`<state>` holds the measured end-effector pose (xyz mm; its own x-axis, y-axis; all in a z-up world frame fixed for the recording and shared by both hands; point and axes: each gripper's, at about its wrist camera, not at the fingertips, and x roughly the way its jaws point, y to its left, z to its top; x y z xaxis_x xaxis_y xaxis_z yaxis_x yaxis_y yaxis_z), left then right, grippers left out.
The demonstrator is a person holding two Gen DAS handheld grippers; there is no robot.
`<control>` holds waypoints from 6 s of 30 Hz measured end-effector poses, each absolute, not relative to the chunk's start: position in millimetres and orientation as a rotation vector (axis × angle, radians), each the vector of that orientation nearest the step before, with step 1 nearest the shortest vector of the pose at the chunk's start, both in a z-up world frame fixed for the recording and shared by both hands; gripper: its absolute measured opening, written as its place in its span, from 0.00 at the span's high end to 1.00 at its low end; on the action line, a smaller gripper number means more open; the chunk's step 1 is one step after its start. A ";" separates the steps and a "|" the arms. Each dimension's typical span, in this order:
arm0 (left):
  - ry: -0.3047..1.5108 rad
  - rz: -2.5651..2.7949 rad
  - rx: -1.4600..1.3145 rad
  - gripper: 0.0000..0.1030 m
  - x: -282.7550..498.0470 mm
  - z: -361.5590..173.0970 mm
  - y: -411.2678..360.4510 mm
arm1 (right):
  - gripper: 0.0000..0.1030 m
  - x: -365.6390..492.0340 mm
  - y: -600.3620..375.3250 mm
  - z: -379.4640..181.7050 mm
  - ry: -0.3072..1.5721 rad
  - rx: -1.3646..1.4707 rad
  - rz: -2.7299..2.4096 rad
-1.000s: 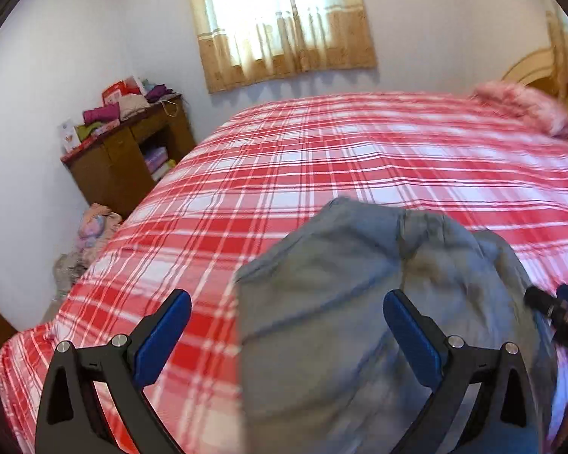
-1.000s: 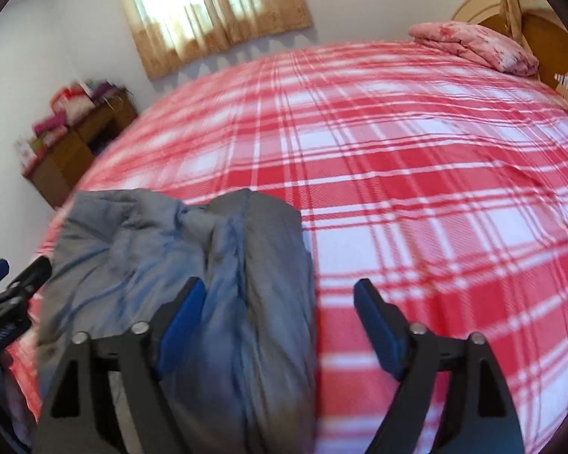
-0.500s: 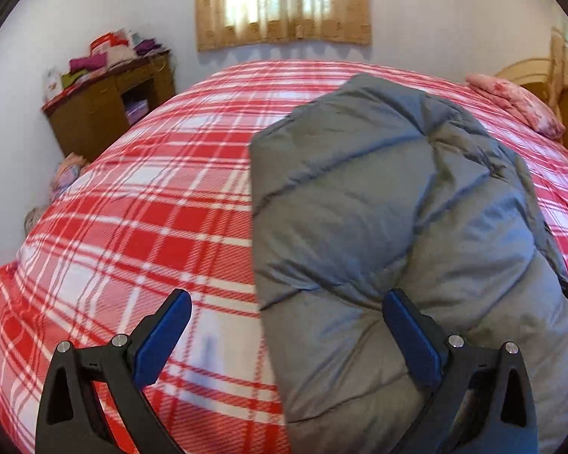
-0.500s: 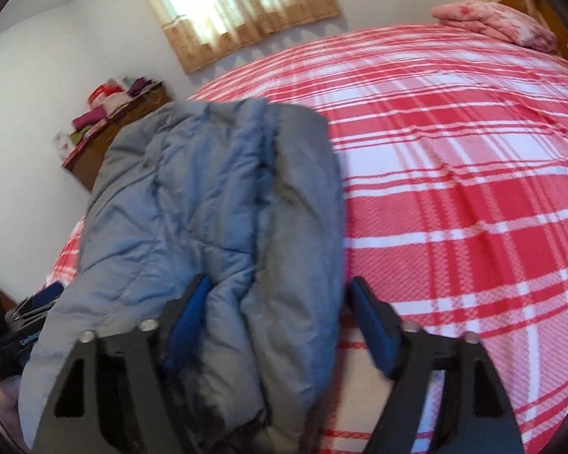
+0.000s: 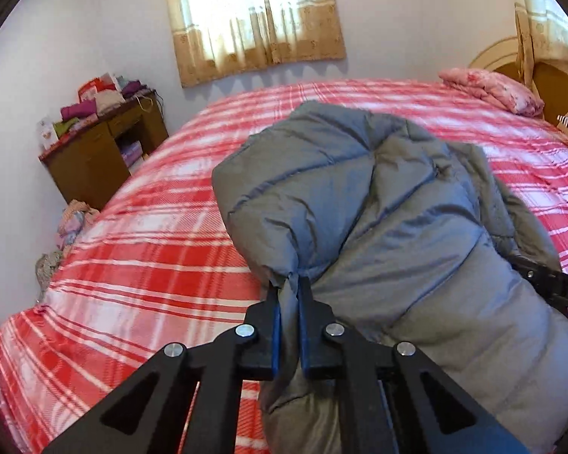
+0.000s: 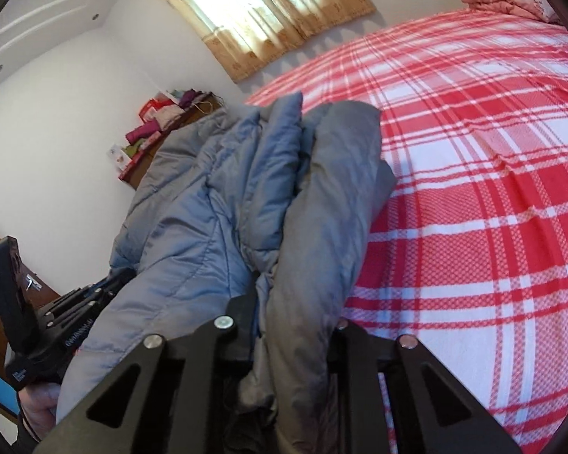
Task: Fold large clothes
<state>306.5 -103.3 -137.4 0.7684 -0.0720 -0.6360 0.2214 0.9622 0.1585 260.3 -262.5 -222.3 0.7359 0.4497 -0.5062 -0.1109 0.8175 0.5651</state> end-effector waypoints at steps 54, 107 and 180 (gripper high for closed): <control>0.629 0.177 0.039 0.95 248.2 -125.1 111.6 | 0.82 347.2 -69.1 -191.6 0.743 0.142 0.638; 0.695 0.288 0.004 0.41 259.8 -185.4 145.6 | 0.74 350.3 -34.0 -218.0 0.800 0.023 0.547; 0.338 0.301 -0.015 0.19 100.3 -31.1 135.0 | 0.17 162.0 -50.8 -78.5 0.414 -0.047 0.454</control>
